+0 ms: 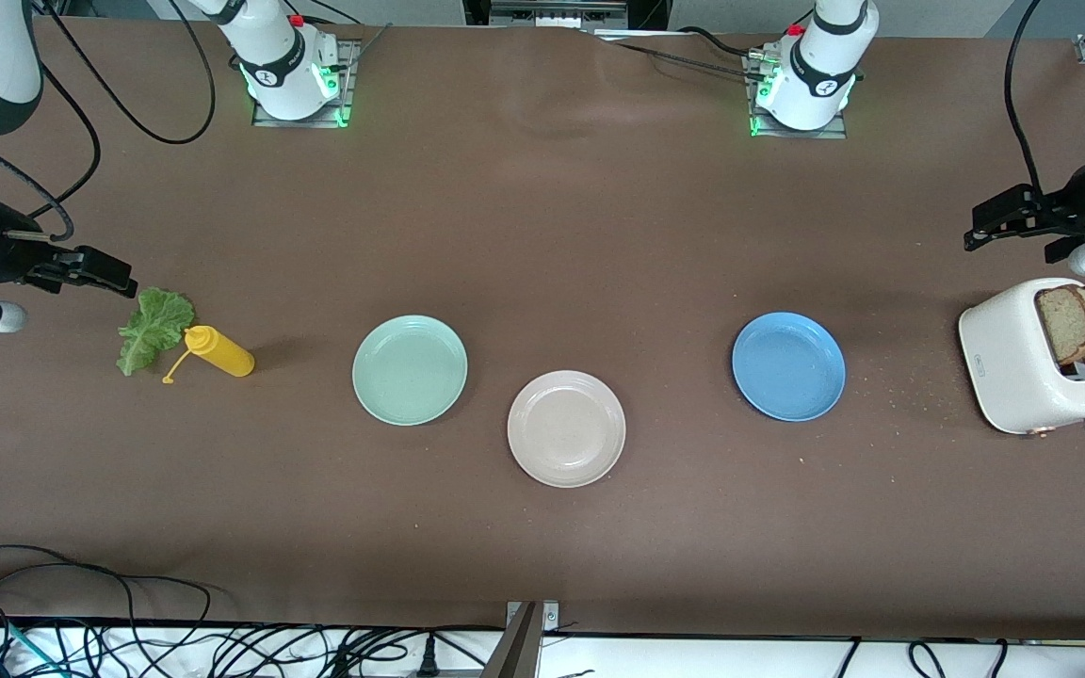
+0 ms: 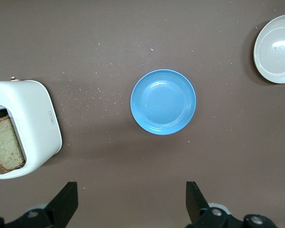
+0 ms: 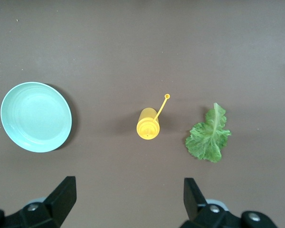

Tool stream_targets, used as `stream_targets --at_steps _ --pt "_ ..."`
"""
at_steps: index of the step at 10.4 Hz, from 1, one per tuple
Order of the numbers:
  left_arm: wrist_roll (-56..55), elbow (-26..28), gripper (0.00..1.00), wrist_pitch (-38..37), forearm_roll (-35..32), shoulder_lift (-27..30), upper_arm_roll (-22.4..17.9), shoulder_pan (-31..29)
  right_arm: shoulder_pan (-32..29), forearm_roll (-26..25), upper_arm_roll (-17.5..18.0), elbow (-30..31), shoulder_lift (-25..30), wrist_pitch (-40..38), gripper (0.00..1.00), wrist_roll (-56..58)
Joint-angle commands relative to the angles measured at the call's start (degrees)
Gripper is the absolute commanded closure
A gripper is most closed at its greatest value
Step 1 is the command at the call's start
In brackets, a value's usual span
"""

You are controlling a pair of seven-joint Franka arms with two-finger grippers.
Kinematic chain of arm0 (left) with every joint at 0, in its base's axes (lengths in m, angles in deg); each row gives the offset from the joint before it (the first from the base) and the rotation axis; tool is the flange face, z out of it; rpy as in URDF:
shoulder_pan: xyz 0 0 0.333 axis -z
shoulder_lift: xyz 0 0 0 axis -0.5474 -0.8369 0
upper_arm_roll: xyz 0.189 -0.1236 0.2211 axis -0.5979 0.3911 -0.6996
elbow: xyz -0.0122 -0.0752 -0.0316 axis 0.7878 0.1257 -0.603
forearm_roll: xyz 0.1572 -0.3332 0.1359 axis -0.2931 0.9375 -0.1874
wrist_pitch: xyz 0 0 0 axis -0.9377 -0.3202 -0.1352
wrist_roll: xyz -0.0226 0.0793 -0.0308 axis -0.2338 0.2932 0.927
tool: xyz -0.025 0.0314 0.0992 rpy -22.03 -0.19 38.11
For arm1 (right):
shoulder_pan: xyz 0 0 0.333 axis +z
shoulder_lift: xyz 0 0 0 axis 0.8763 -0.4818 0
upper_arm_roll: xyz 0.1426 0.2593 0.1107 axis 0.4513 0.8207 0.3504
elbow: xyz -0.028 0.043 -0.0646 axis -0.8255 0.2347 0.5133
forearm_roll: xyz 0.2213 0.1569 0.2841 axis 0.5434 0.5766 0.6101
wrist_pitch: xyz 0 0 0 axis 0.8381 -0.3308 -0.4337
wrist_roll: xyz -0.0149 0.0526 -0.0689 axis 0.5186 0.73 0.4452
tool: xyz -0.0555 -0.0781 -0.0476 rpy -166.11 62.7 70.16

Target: Make sandwich on beige plate with both arms

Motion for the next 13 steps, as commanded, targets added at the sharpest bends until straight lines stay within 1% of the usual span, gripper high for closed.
stream_targets --at_steps 1,13 --pt "0.93 -1.65 0.00 -1.04 -1.65 -0.79 0.09 0.02 -0.14 0.13 0.00 -1.67 -0.71 -0.22 0.00 -1.07" --pt "1.20 -1.39 0.00 -1.12 -1.65 -0.79 -0.08 -0.60 -0.66 0.39 0.00 -1.67 -0.62 -0.04 0.00 -1.34"
